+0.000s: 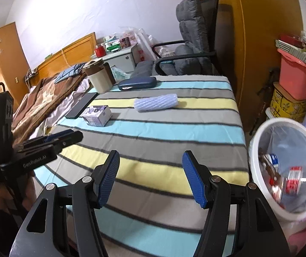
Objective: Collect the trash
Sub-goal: 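Move both tools back over the table toward the juice carton and foam sleeve, then grasp the purple juice carton with the left gripper while the right gripper grasps the foam sleeve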
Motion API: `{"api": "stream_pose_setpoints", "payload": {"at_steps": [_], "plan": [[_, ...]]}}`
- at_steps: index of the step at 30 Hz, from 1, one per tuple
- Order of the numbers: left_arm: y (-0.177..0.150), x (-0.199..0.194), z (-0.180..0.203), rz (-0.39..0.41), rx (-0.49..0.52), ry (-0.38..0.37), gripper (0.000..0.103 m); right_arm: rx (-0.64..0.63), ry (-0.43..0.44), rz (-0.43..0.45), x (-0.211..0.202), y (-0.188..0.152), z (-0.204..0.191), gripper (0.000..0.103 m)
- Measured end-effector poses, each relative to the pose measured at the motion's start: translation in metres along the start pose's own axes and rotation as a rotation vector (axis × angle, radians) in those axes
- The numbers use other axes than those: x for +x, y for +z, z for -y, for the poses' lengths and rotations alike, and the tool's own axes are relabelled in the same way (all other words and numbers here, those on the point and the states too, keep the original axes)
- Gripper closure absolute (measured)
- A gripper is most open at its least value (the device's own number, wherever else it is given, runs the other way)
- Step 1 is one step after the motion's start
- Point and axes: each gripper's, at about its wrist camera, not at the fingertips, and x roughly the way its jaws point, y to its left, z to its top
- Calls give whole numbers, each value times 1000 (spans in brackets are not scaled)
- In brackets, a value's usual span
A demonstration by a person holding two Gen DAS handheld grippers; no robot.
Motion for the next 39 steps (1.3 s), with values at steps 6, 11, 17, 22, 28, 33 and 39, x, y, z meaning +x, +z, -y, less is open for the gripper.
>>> {"api": "stream_pose_setpoints", "payload": {"at_steps": [6,11,17,22,28,33,39], "plan": [[17,13,-31,12,-13,43,64,-25,1,-8,14,17,5,40],[32,33,-55,7,-20,75,64,-25,8,-28,33,28,12,40],[44,60,-86,-9,-55,106,60,-27,10,-62,59,35,20,40],[47,80,-103,-33,-80,113,60,-38,2,-78,79,46,28,40],[50,95,-110,-54,-86,92,60,-30,0,-84,105,64,41,40],[46,96,-107,-79,-96,12,60,-11,19,-103,131,74,55,40],[32,87,-83,-117,-71,-107,60,23,66,-138,150,76,63,40]]}}
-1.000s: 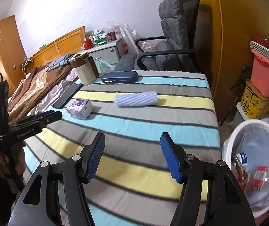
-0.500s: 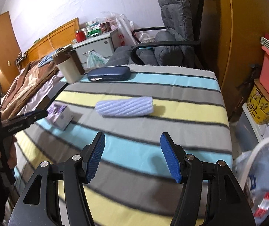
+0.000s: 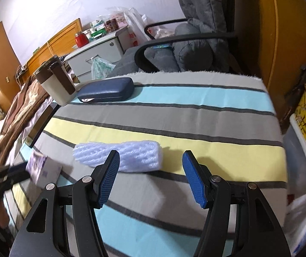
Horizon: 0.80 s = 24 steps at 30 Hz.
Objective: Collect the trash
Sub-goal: 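Grasp the purple juice carton with the left gripper while the right gripper grasps the foam sleeve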
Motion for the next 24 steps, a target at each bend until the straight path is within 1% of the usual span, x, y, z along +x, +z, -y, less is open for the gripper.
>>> {"api": "stream_pose_setpoints", "payload": {"at_steps": [2,4,5,6,7,10,11,13,15,17,18,19,20,24], "plan": [[-6,-3,10,-10,27,-27,60,0,32,-11,0,-1,0,40],[-10,-8,17,-5,53,-32,60,-12,69,-13,-3,-3,-4,41],[-10,-11,19,6,65,-22,60,-21,88,-15,-4,-4,-6,47],[-9,-14,20,20,75,-5,60,-37,111,-22,-7,-6,-11,56],[-8,-16,19,29,79,8,60,-50,124,-30,-7,-8,-15,58],[2,-19,15,58,87,40,59,-99,163,-59,-12,-17,-29,59],[6,-18,14,62,93,47,56,-116,179,-70,-14,-21,-33,59],[14,-16,12,72,101,60,54,-148,206,-76,-19,-25,-39,59],[21,-10,10,66,118,28,49,-165,199,-49,-29,-26,-41,59],[26,-4,11,63,132,27,49,-181,165,2,-35,-22,-40,57],[26,-4,12,64,142,19,49,-198,147,27,-37,-20,-40,50],[27,-1,14,54,162,-4,49,-207,138,36,-35,-16,-41,47],[27,1,16,45,173,-13,48,-217,130,42,-32,-13,-41,45],[21,10,25,3,223,-36,48,-239,110,23,-8,-3,-42,45]]}}
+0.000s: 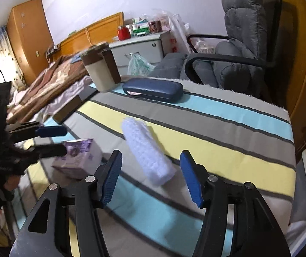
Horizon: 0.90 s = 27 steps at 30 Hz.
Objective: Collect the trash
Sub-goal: 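Grasp the purple juice carton with the left gripper while the right gripper grasps the foam sleeve, then carry the juice carton and foam sleeve over the white bin with both grippers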
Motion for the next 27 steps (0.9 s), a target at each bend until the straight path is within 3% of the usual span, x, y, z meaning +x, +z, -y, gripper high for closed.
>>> {"api": "stream_pose_setpoints", "payload": {"at_steps": [5,8,10,16,27], "plan": [[-8,6,11,-27,69,24,48,-3,-12,-66,17,-3,3,45],[-9,4,15,-27,71,31,48,17,-4,-66,8,-6,3,80],[-10,4,20,-30,75,34,48,29,-16,-52,-1,-10,2,87],[-18,3,35,-46,99,51,47,91,-52,-41,-17,-22,-1,89],[-24,11,53,-44,45,189,47,172,-99,-7,-49,-52,-15,89]]}}
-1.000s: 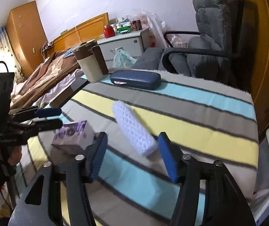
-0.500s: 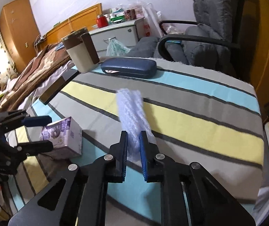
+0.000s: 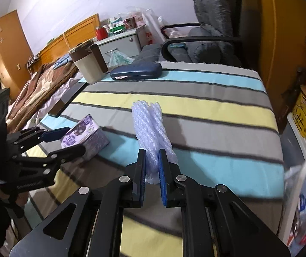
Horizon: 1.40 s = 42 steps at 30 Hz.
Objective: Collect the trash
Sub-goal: 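Carry the juice carton and foam sleeve over the white bin with both grippers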
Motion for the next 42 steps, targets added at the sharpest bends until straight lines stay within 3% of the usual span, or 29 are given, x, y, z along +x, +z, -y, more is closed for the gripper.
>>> {"api": "stream_pose_setpoints", "payload": {"at_steps": [7,19,29,42], "plan": [[-6,-9,3,16,-59,0,48,54,4,29,-20,-16,0,90],[-32,-56,32,70,-146,-55,48,106,-21,96,-59,-40,-4,90],[-36,-86,67,104,-120,-115,48,126,-45,133,-80,-50,-6,89],[-32,-93,107,106,-66,-165,48,157,-89,178,-104,-62,7,90]]}}
